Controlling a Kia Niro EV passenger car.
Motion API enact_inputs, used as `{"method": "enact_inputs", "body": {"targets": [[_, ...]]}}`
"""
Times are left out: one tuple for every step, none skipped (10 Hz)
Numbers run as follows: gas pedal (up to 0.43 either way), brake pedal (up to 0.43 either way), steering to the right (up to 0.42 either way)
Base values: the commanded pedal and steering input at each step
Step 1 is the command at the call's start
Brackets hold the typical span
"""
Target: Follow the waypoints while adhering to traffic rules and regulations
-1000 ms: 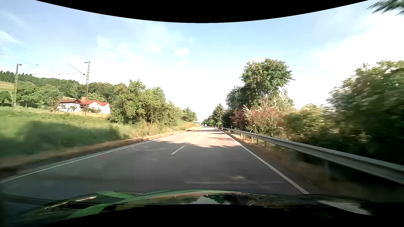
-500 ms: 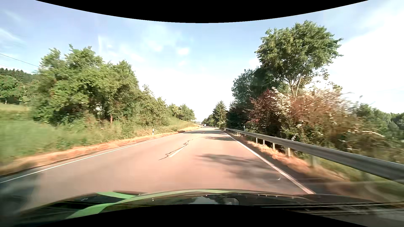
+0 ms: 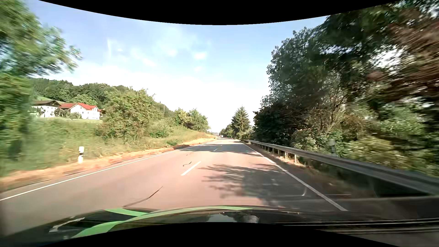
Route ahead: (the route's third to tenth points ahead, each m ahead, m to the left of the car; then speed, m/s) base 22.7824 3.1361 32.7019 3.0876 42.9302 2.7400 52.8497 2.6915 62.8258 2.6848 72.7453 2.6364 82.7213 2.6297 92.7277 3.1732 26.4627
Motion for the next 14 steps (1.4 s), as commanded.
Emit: {"method": "enact_inputs", "body": {"targets": [[0.268, 0.000, -0.001], [0.268, 0.000, -0.001], [0.287, 0.000, -0.001], [0.311, 0.000, -0.001], [0.319, 0.000, -0.001], [0.319, 0.000, -0.001], [0.299, 0.000, -0.001], [0.268, 0.000, -0.001], [0.260, 0.000, -0.001], [0.260, 0.000, -0.001], [0.260, 0.000, -0.001], [0.280, 0.000, -0.001], [0.299, 0.000, -0.001], [0.299, 0.000, -0.001]]}}
